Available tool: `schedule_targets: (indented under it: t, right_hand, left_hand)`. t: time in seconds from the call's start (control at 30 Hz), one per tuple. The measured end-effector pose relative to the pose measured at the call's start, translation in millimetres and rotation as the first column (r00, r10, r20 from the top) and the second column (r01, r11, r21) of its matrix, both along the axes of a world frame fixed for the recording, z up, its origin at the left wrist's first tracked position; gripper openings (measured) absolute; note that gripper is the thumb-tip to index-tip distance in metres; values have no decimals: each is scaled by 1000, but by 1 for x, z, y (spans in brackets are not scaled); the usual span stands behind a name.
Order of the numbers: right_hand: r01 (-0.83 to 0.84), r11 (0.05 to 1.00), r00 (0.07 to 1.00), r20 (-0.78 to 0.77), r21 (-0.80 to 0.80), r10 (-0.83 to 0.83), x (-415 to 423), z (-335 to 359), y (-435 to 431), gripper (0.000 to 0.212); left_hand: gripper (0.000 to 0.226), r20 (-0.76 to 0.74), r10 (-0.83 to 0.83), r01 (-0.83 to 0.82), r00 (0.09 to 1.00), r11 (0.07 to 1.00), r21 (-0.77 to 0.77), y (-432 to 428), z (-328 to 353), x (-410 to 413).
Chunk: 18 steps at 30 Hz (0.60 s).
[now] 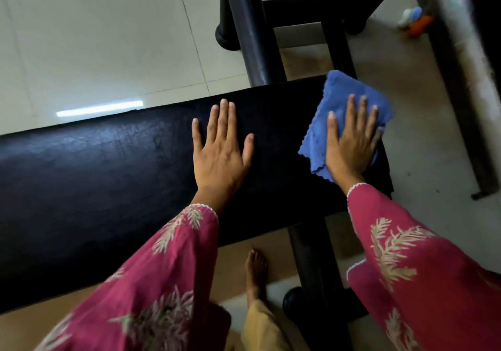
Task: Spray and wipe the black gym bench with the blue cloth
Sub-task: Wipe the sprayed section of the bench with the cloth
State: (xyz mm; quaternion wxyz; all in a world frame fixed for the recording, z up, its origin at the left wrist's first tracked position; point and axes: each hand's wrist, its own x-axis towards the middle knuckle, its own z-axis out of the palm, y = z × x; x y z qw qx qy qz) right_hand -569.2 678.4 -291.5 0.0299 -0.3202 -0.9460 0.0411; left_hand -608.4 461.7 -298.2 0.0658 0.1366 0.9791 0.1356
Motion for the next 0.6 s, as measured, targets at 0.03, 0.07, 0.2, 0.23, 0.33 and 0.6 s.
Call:
schedule_targets:
  t: [0.03, 0.07, 0.2, 0.23, 0.33, 0.6]
  right_hand:
    - [19, 1000, 1000, 5, 13, -19, -1, 0, -6, 67]
    - [-36, 999, 999, 22, 18, 36, -1, 1, -10, 67]
    - [-256, 967, 962, 92, -7, 255, -8, 5, 12, 66]
    - [-188, 982, 980, 72, -2, 187, -13, 4, 17, 66]
    - [-19, 1000, 999, 34, -8, 19, -31, 0, 6, 61]
    - [63, 996, 998, 11, -63, -63, -51, -1, 14, 59]
  left_hand:
    - [65, -3, -2, 2, 1000, 1000, 3, 0, 1, 0]
    - [65, -2, -6, 6, 1000, 1000, 3, 2, 1, 0]
    - [65, 1, -4, 5, 1000, 1000, -6, 3, 1, 1]
    - [65, -4, -3, 3, 1000, 1000, -3, 3, 0, 1]
    - [65, -12, 6, -6, 1000, 1000, 5, 4, 0, 1]
    - [64, -20, 5, -5, 1000, 1000, 0, 2, 1, 1]
